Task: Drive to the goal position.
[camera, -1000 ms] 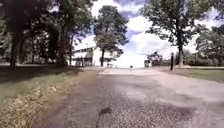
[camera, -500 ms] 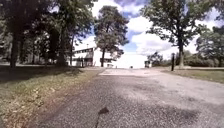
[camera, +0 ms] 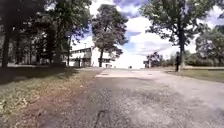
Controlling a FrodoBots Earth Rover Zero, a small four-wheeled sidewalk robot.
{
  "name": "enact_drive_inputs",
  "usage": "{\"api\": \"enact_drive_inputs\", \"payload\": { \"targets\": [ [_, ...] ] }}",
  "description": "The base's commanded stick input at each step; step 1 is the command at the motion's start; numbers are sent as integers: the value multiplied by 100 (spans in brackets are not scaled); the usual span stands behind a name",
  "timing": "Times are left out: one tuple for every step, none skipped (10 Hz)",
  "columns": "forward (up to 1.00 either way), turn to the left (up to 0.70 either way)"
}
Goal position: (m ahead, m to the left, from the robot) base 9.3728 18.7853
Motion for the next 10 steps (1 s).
{"api": "enact_drive_inputs", "payload": {
  "targets": [
    [70, 0],
    [70, 0],
    [70, 0],
    [70, 0],
    [70, 0],
    [70, 0],
    [70, 0],
    [70, 0],
    [70, 0],
    [70, 0]
  ]
}}
